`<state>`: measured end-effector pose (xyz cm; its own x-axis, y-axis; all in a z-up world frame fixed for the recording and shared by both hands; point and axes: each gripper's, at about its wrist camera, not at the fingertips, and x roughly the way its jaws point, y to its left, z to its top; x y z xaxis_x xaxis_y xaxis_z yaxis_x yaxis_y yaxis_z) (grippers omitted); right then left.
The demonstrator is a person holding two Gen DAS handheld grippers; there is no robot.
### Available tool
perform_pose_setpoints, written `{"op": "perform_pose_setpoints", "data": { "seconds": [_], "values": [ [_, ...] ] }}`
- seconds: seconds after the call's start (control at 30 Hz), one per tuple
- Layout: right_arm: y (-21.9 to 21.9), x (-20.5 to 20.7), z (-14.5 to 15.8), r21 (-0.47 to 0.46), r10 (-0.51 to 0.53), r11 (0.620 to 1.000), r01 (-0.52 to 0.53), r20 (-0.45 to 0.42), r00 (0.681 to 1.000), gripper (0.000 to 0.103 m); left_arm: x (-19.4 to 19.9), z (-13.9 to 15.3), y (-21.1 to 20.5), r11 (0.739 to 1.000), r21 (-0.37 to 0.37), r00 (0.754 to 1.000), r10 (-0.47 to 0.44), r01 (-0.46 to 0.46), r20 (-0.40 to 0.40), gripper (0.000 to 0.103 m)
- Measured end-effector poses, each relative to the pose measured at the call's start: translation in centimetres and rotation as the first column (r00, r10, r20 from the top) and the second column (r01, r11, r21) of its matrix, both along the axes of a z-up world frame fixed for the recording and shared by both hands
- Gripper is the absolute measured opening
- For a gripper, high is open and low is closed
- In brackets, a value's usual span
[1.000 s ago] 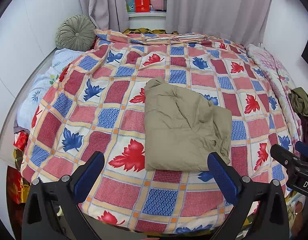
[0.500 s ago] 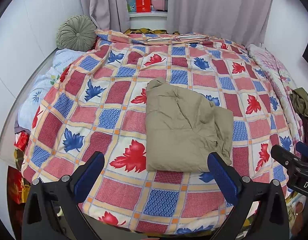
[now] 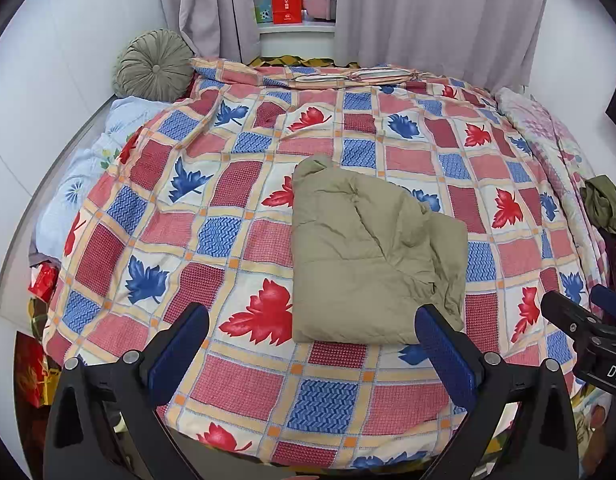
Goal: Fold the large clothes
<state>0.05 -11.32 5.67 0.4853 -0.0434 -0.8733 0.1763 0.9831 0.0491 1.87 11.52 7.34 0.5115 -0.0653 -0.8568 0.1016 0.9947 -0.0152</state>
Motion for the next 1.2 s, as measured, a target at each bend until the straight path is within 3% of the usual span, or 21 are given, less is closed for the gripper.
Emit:
{"op": "perform_pose_setpoints", "data": {
  "seconds": [1.2],
  "values": [
    [-0.13, 0.09, 0.03, 0.003, 0.002, 1.0, -0.002, -0.003, 1.0, 0.103, -0.15, 0.17, 0.42, 1.0, -0.007, 1.0, -0.001, 0.001, 0.008, 0.103]
  ]
}}
